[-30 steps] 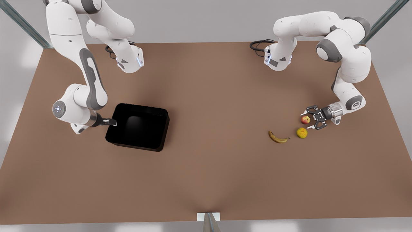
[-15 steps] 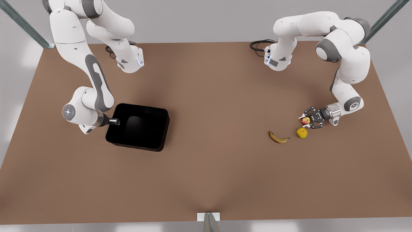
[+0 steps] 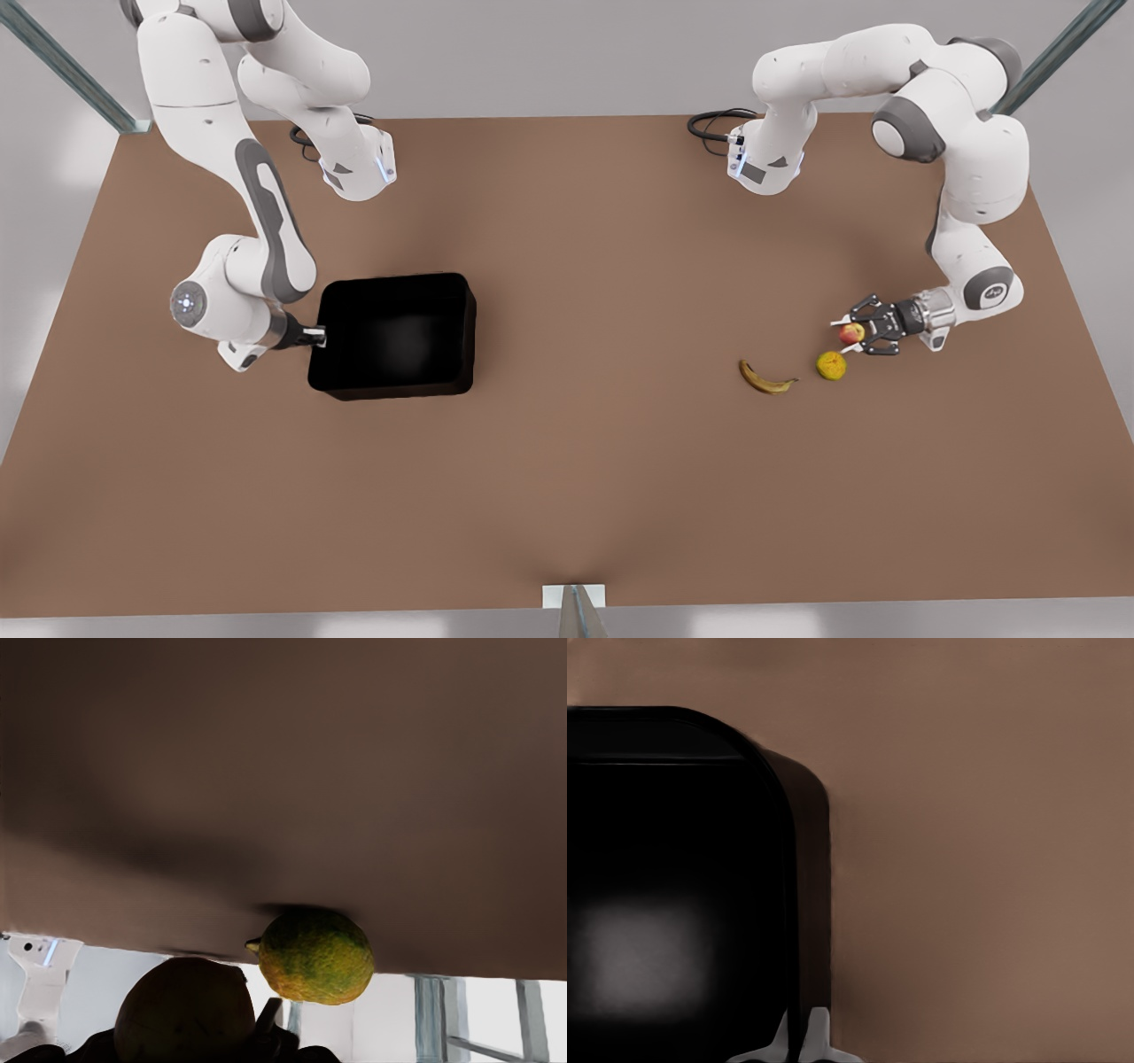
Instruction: Place the storage box in the middle with the right arm, and place the apple in the storage box with the left arm
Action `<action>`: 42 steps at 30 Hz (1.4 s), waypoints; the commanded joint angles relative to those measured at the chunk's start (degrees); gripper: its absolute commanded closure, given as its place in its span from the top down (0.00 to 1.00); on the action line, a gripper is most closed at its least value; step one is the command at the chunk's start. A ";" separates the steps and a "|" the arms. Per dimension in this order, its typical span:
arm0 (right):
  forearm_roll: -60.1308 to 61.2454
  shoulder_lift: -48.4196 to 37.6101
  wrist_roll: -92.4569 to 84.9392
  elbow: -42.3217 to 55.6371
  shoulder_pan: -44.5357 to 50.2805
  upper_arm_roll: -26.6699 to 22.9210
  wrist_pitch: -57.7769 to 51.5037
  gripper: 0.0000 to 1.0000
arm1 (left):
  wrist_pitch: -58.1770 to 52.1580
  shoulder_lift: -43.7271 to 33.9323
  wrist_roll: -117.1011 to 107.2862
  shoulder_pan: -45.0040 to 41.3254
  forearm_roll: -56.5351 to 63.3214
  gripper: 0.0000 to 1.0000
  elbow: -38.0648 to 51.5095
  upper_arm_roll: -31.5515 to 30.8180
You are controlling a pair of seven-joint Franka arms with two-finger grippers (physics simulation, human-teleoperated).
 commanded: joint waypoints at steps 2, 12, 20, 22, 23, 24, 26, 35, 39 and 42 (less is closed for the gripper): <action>-0.28 -0.52 0.39 1.41 -0.07 1.81 -0.20 0.21 | -0.17 -0.45 -0.25 0.00 -1.12 0.32 0.46 -0.02; -4.41 15.38 13.13 26.99 24.45 4.90 -3.72 0.21 | 2.90 -11.35 -1.57 -0.26 53.10 0.33 30.96 -29.72; -4.58 22.41 12.78 37.54 27.44 4.46 -3.28 1.00 | 4.40 -26.11 8.01 -10.01 78.34 0.30 31.05 -37.37; -4.41 22.33 9.53 37.80 27.26 4.29 -3.63 1.00 | 4.13 -27.43 8.19 -12.65 81.24 0.30 30.43 -37.81; -4.50 22.41 9.53 38.24 27.26 4.29 -3.72 1.00 | 3.61 -27.79 8.10 -13.44 81.24 0.30 30.26 -37.81; -4.50 22.41 9.35 38.24 27.26 4.29 -3.72 1.00 | 3.52 -27.96 7.31 -14.23 82.20 0.30 29.73 -38.17; -4.50 22.41 8.56 38.59 27.26 4.29 -3.89 1.00 | 3.61 -28.05 3.54 -14.94 85.28 0.30 28.76 -42.64; -13.37 -5.09 4.08 32.09 8.46 4.20 -32.46 1.00 | 18.19 -11.00 -35.66 -16.96 98.72 0.30 28.85 -58.47; -13.55 -10.10 2.76 26.99 3.27 4.11 -32.99 1.00 | 22.77 -3.27 -45.42 -20.82 102.68 0.30 32.10 -58.56; -13.99 -10.28 2.68 26.64 3.09 4.02 -32.72 1.00 | 26.37 2.09 -49.29 -21.97 106.46 0.30 35.53 -58.56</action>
